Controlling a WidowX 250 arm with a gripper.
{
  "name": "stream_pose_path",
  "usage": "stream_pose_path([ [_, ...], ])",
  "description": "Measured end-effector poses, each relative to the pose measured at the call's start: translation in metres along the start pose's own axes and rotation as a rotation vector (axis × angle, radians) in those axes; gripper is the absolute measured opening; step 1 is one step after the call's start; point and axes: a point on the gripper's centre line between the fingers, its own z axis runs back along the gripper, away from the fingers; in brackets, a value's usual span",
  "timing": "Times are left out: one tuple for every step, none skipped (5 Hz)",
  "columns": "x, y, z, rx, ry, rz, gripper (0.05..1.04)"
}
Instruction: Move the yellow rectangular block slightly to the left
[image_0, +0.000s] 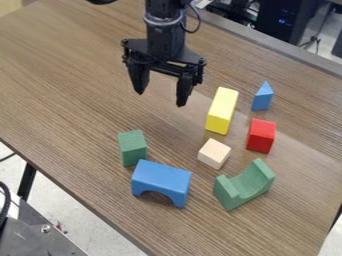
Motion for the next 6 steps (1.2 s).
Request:
stream_pose_path([
  [-0.006, -0.001, -0.007, 0.0, 0.032, 0.0, 1.001],
  [-0.006, -0.014, 0.0, -0.023, 0.058, -0.015, 1.001],
  [-0.001, -0.034, 0.022, -0.088, 0.014, -0.059, 1.001],
  [0.007, -0.05, 0.035, -0.133, -0.027, -0.094, 1.001],
  [0.021, -0.057, 0.037, -0.14, -0.041, -0.106, 1.001],
  [0.029, -0.059, 0.04, -0.138, -0.039, -0.099, 1.001],
])
